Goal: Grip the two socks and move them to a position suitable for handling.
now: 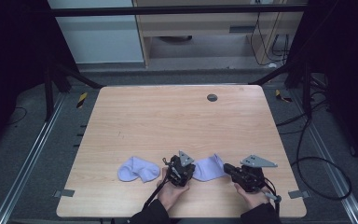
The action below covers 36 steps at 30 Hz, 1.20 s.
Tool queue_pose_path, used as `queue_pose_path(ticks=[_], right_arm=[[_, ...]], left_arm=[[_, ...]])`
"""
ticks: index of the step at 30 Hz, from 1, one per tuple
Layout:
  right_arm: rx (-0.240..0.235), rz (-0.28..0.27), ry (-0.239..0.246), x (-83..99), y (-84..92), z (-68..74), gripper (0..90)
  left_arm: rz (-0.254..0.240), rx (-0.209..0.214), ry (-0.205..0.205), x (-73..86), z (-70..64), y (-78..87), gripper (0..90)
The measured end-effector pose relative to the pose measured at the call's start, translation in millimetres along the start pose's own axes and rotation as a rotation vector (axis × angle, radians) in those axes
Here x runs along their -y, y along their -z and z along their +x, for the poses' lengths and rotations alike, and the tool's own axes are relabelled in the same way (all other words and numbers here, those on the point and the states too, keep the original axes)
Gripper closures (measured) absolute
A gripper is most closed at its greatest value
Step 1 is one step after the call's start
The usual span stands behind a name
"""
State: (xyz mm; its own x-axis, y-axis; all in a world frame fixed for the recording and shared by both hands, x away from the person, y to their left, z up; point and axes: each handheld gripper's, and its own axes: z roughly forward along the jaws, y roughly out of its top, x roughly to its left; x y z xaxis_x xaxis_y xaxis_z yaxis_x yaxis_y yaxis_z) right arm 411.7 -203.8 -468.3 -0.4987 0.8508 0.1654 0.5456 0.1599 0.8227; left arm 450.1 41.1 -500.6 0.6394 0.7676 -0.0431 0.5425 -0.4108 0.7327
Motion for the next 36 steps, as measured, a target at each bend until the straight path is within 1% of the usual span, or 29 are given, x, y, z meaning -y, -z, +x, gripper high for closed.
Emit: queue_pose_path(ticks=[3, 4, 8, 10, 12, 13, 14, 15, 19, 22, 24, 28, 29, 30, 32, 34, 36], right_arm=[[0.051, 0.009, -0.022, -0.3, -1.1, -4.4, 86.2], [0.073, 0.014, -0.016, -0.3, -1.1, -5.6, 86.2], [0.131, 0.036, -0.009, -0.7, 0.6, -7.7, 86.1], [0.168, 0.046, 0.0, -0.7, 0.5, -8.1, 85.3], [0.202, 0.064, 0.0, -0.4, -0.5, -9.7, 81.8], [0.218, 0.068, -0.003, 0.1, -1.1, -10.5, 77.9], [0.24, 0.062, 0.01, 1.0, -1.5, -11.9, 74.3], [0.255, 0.059, 0.017, 1.3, -1.3, -13.0, 71.1], [0.29, 0.024, 0.021, 1.7, 3.4, -18.1, 63.0], [0.296, 0.005, 0.014, 1.5, 7.0, -21.1, 57.9], [0.297, -0.007, 0.006, 1.0, 9.3, -22.6, 55.9], [0.276, -0.027, -0.004, -0.8, 12.8, -24.5, 53.2], [0.274, -0.026, -0.006, -1.3, 13.2, -24.2, 52.3], [0.269, -0.03, -0.002, -1.6, 13.8, -24.0, 51.3], [0.252, -0.033, -0.005, -2.5, 14.3, -22.5, 49.5], [0.242, -0.034, -0.001, -3.7, 13.6, -20.5, 48.2], [0.226, -0.036, 0.005, -5.4, 12.7, -18.3, 46.6]], left_arm=[[0.001, -0.003, 0.0, -0.2, 0.8, 0.1, 88.3], [0.002, -0.001, 0.002, -0.2, 1.0, 0.1, 88.3], [-0.002, -0.004, 0.0, -1.1, 0.8, -0.9, 88.2], [-0.007, -0.002, 0.002, -1.9, 1.0, -1.5, 88.0], [-0.016, 0.005, 0.0, -2.8, 2.3, -1.6, 86.6], [-0.015, 0.003, 0.002, -3.2, 2.7, -1.2, 84.0], [-0.019, -0.001, -0.001, -3.6, 3.5, 0.0, 81.3], [-0.026, -0.001, 0.006, -4.1, 4.1, 1.6, 77.7], [-0.05, -0.009, 0.004, -7.7, 8.5, 11.0, 66.8], [-0.058, -0.006, 0.005, -11.5, 13.4, 19.1, 58.9], [-0.065, 0.004, 0.012, -13.9, 17.5, 25.0, 54.6], [-0.095, 0.035, 0.019, -18.0, 27.6, 39.0, 43.9], [-0.104, 0.039, 0.023, -18.6, 30.3, 43.1, 42.3], [-0.109, 0.038, 0.025, -18.9, 32.8, 47.3, 40.9], [-0.113, 0.03, 0.016, -18.9, 38.5, 55.3, 38.5], [-0.113, 0.014, 0.003, -17.9, 45.3, 63.9, 36.7], [-0.118, -0.006, 0.005, -15.4, 52.4, 71.6, 35.2]])
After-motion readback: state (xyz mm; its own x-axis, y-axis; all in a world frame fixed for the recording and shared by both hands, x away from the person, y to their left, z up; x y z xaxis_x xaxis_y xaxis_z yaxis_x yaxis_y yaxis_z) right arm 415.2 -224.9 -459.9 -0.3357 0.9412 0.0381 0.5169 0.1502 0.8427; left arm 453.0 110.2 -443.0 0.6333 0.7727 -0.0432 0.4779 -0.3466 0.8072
